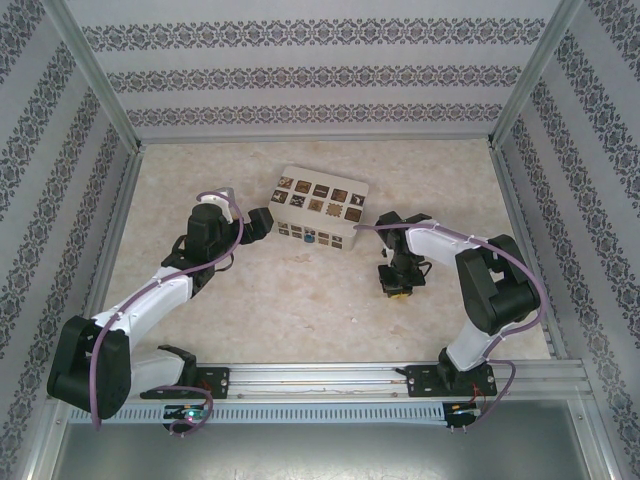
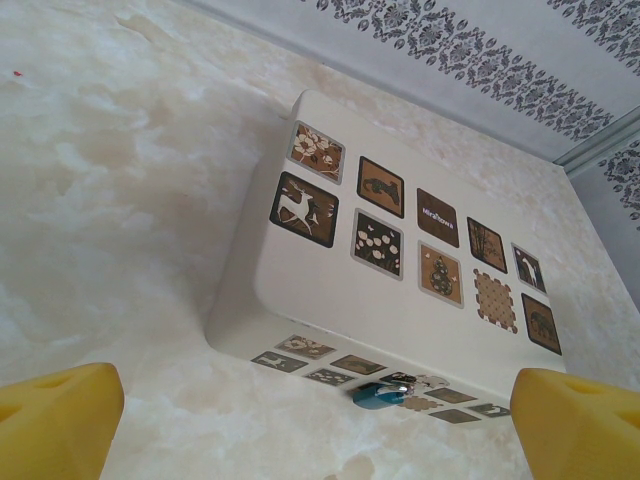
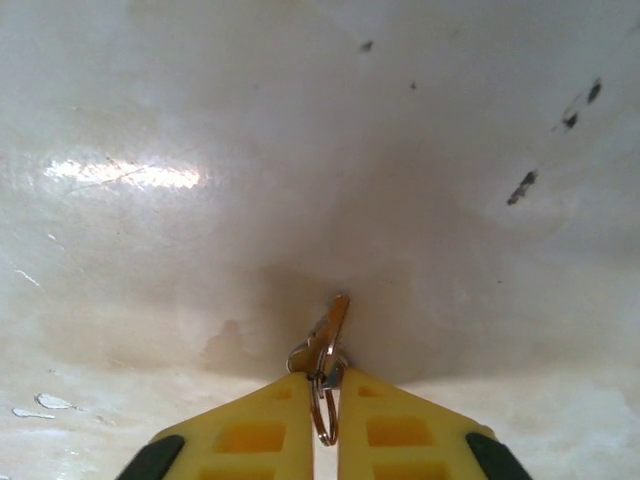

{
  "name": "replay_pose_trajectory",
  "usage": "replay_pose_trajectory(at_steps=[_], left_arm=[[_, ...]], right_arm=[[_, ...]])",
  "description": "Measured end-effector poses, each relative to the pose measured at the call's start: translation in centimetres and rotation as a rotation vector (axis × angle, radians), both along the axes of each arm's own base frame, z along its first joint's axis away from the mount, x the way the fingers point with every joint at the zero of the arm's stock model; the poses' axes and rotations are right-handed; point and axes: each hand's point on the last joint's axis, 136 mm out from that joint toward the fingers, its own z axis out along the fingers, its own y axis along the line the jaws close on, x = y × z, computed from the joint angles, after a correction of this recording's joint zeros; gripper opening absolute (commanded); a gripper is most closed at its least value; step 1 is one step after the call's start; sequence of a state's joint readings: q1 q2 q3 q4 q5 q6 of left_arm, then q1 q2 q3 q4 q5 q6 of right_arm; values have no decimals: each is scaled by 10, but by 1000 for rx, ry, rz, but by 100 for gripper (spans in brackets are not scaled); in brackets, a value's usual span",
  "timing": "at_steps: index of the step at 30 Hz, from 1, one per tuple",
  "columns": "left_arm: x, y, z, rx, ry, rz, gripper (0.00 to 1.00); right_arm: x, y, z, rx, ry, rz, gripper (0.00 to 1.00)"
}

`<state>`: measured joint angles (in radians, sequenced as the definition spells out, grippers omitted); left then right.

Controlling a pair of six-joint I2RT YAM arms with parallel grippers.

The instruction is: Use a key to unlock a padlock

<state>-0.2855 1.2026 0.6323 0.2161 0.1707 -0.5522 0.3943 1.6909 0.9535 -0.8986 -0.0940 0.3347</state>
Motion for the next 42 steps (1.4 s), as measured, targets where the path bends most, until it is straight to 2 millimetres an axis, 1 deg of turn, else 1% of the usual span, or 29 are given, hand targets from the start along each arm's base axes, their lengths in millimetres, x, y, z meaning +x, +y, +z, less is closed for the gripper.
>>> replay_pose_trajectory(at_steps=[2,12,25,31,34,38,42], left_arm=[[0,0,0,0,0,0,99],[0,0,0,2,-2,-1,99],[-1,-4,7,-24,-8,-29,99],[-1,-13,17,-71,-13,-62,100],[-1,-20,28,-101,-25,-93,99],[-2,-31,40,-142,-34,-148,95],[-3,-43,44,-176,-23,-212,92]], right_arm=[[1,0,0,1,-2,-6,0],[4,0,5,27,-68,-8,0],[26,10,36,126,-291,-8,0],[41,21,63,212,-436,-5,0],[47,28,81,269,-531,6,0],[47,41,104,349,-669,61,0],[45,52,129,423,-811,125,0]])
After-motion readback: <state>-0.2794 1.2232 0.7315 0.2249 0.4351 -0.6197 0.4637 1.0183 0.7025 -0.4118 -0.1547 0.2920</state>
